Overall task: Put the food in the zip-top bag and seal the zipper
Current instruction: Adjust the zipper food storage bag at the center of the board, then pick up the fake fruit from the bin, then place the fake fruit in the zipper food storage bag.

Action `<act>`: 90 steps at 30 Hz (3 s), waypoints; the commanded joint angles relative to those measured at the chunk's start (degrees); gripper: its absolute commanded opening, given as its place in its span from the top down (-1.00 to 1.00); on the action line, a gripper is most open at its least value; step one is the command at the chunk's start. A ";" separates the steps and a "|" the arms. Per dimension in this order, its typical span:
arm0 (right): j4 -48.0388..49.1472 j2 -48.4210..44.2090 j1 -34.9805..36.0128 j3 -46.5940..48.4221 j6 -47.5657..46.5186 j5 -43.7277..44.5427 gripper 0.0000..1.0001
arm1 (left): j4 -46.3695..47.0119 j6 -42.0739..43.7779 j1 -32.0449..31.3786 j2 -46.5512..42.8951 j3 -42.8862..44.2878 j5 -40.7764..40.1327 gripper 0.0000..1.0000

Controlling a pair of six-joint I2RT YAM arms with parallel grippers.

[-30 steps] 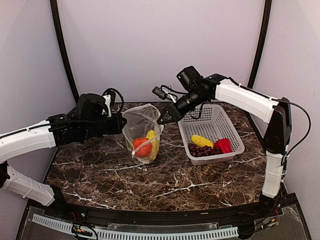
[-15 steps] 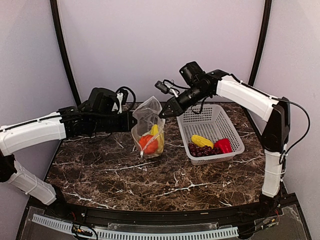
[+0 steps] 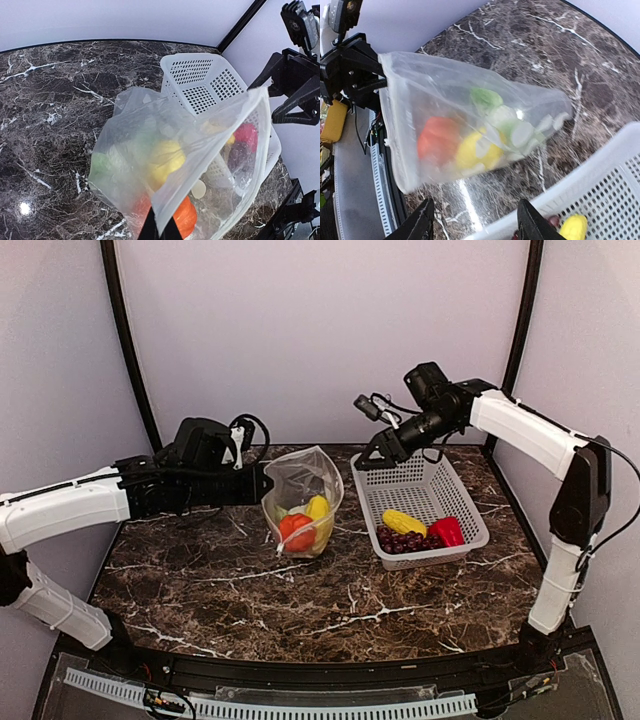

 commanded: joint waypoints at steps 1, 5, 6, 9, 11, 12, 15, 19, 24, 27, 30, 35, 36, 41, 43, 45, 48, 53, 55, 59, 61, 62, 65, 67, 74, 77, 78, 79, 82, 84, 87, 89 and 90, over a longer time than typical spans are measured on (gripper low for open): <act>-0.82 -4.43 -7.30 -8.80 -4.74 -0.92 -0.10 | 1.23 -0.20 0.00 -2.55 -2.96 -1.31 0.99; 1.28 -5.51 -11.62 -16.53 -7.55 1.37 -0.13 | 2.84 -0.71 0.03 -2.20 -4.61 -0.75 0.98; 1.82 -5.30 -12.08 -17.96 -8.47 3.58 -0.14 | 3.25 -0.82 0.06 -1.98 -4.69 -0.46 0.98; 2.83 -3.32 -12.59 -20.72 -11.09 10.06 -0.15 | 3.88 -0.97 0.07 -1.29 -4.50 0.25 0.98; 3.44 -0.75 -12.72 -21.56 -12.01 13.51 -0.16 | 4.32 -0.93 0.09 -0.98 -4.36 0.71 0.99; 3.51 0.57 -12.78 -21.61 -12.10 14.90 -0.16 | 4.63 -0.98 0.08 -0.88 -4.34 0.92 0.98; 3.40 3.61 -12.72 -21.49 -12.27 16.92 -0.16 | 5.24 -1.33 0.07 -0.72 -4.32 1.32 0.99; 3.97 6.34 -12.74 -20.89 -12.58 18.80 -0.20 | 5.43 -1.70 0.11 -1.07 -4.78 1.61 0.99; 5.01 9.40 -12.72 -19.60 -12.78 21.03 -0.20 | 5.47 -1.94 0.06 -1.16 -5.22 1.60 0.98; 4.50 11.10 -12.72 -19.27 -12.99 20.44 -0.20 | 5.43 -1.91 0.04 -1.13 -5.21 1.70 0.99; 4.32 11.35 -12.73 -19.44 -12.94 20.05 -0.06 | 5.23 -1.78 0.06 -1.22 -5.32 1.29 0.99; 3.72 5.35 -12.72 -18.24 -12.04 19.63 0.20 | 5.42 -1.74 0.07 -1.04 -5.05 1.51 0.99; 3.64 3.67 -12.78 -17.75 -11.81 19.00 0.26 | 5.49 -1.69 0.09 -0.94 -5.04 1.48 0.99; 3.24 -5.38 -12.27 -15.52 -11.02 7.17 0.41 | 6.33 -1.87 0.07 -0.28 -4.80 1.63 0.99; 3.88 -8.17 -11.40 -14.53 -10.33 1.02 0.47 | 6.56 -1.89 0.07 0.16 -4.65 1.79 0.99; 5.16 -10.67 -10.28 -13.64 -9.79 -4.42 0.53 | 6.79 -2.02 0.11 0.65 -4.52 1.74 0.99; 8.67 -13.38 -7.56 -13.48 -8.32 -11.45 0.53 | 7.32 -2.40 0.07 1.41 -4.12 1.90 0.98; 3.98 -10.57 0.97 -6.47 -10.33 -18.00 0.50 | 8.69 -3.72 0.07 2.89 -2.77 3.21 0.98; 3.87 -9.29 3.87 -4.17 -9.22 -19.51 0.50 | 9.34 -4.20 0.07 3.49 -1.98 4.09 0.99; 7.68 -6.71 7.67 -3.20 -5.77 -20.28 0.49 | 10.28 -5.02 0.11 4.10 -1.00 5.64 0.98; 6.50 -4.25 9.16 -1.23 -5.67 -17.45 0.50 | 10.56 -5.39 0.10 4.01 -0.79 5.85 0.99; 4.66 -2.82 9.62 -0.16 -5.62 -17.01 0.51 | 10.61 -5.58 0.08 3.89 -0.68 5.74 0.98; 2.46 -0.39 10.24 0.25 -3.59 -17.07 0.52 | 10.78 -5.85 0.13 2.82 -0.91 5.46 0.98; 2.53 -0.41 10.37 -1.45 -2.03 -15.64 0.51 | 11.12 -5.83 0.08 2.10 -1.23 5.26 0.98; 1.96 -3.18 11.17 -6.72 0.31 -5.81 0.49 | 13.22 -6.52 0.08 0.10 -3.59 3.73 0.99; 3.17 -4.74 11.57 -10.16 3.66 -4.18 0.51 | 14.00 -6.49 0.14 -0.26 -3.98 4.13 0.99; 4.62 -5.55 11.66 -11.60 5.56 -2.62 0.57 | 14.09 -6.58 0.15 -0.44 -4.31 4.25 0.99; 5.79 -6.18 11.71 -12.67 7.74 -1.09 0.64 | 14.15 -6.61 0.09 -0.53 -4.65 4.46 0.99; 8.80 -7.23 11.73 -13.70 14.70 6.16 0.67 | 15.38 -6.75 0.13 -0.70 -5.11 4.92 0.99; 9.12 -6.55 11.72 -12.04 17.03 9.45 0.62 | 16.16 -6.83 0.10 -0.41 -5.39 5.58 0.99; 8.95 -4.51 11.72 -9.16 18.69 10.26 0.60 | 17.11 -7.20 0.12 0.44 -5.35 7.16 0.98; 8.67 -2.64 11.91 -6.94 19.98 10.91 0.55 | 17.76 -7.47 0.15 1.11 -5.12 8.21 0.99; 8.48 -1.46 12.01 -5.74 20.46 10.99 0.50 | 17.97 -7.50 0.17 1.55 -5.03 8.44 0.99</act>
